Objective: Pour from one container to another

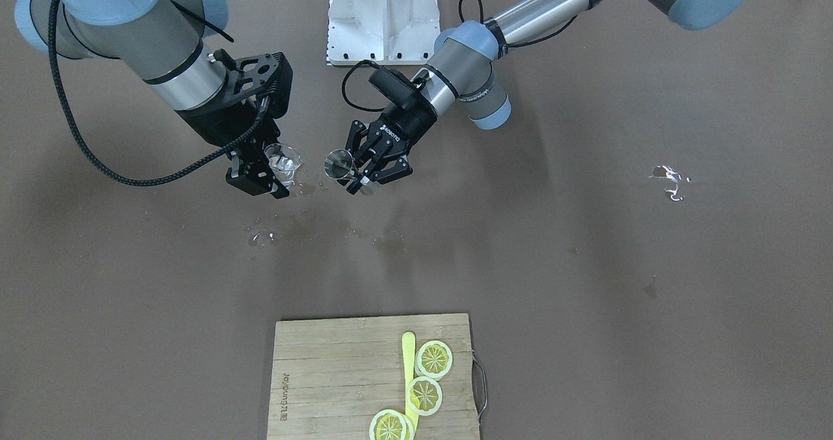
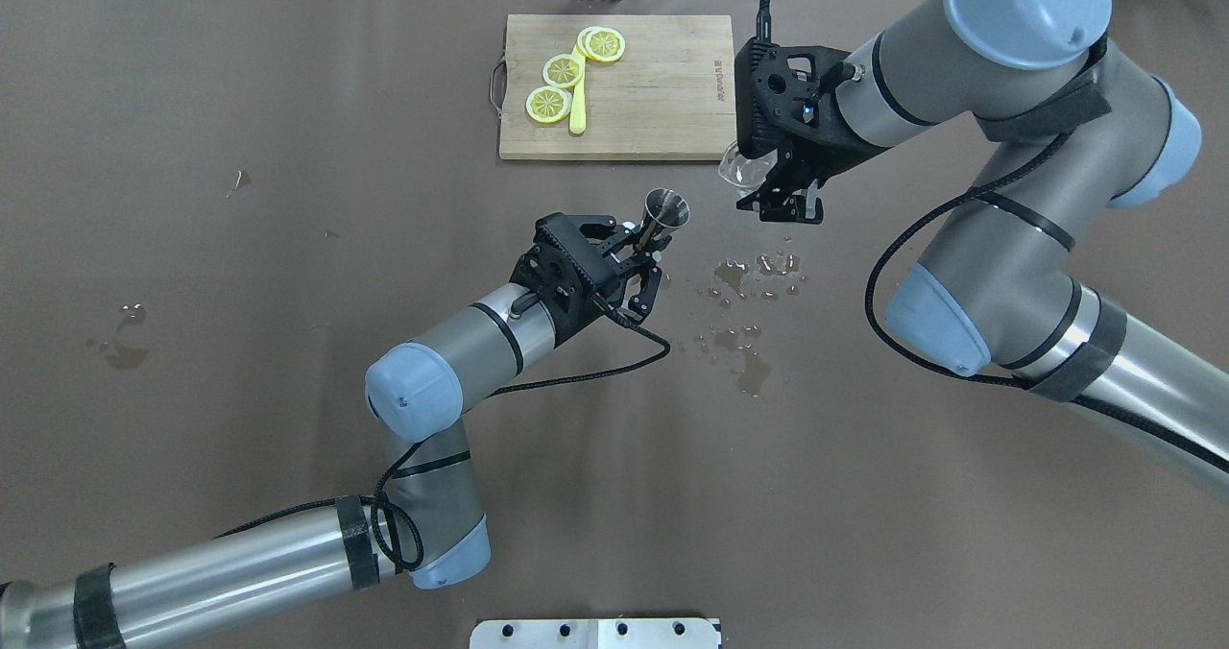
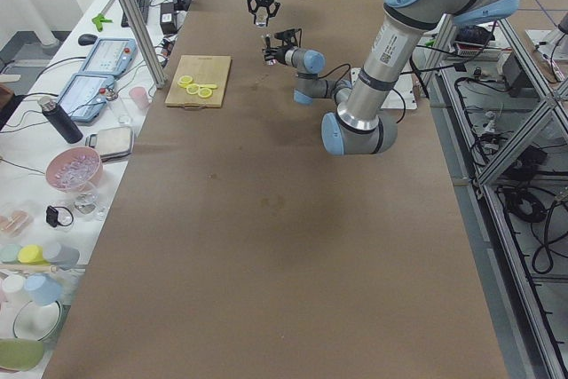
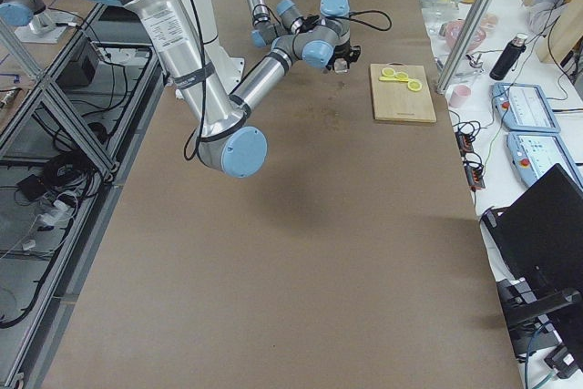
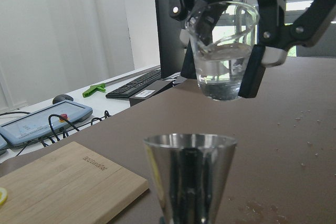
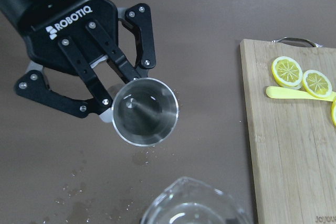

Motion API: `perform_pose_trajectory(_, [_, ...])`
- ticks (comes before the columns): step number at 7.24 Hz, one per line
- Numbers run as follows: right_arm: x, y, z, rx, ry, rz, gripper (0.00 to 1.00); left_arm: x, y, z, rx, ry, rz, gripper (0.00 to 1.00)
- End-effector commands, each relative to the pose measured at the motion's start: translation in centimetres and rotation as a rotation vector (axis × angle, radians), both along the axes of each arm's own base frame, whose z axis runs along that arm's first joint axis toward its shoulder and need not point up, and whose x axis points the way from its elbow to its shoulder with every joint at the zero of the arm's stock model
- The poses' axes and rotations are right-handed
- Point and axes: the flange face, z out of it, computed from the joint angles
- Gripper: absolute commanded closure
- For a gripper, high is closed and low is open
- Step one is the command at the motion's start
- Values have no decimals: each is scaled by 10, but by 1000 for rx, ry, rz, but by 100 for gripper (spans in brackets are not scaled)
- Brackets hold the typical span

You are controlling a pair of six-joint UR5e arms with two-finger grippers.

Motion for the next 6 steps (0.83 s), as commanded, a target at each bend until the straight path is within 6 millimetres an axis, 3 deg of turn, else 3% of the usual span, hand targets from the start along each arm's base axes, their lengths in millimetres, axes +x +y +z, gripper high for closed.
perform_pose_trajectory(1, [-9, 2, -8, -20, 20, -11, 100, 0, 0, 0, 0, -1, 0, 100])
perform_pose_trajectory(6, [-14, 0, -27, -64, 66, -16, 100, 0, 0, 0, 5, -6, -2, 100])
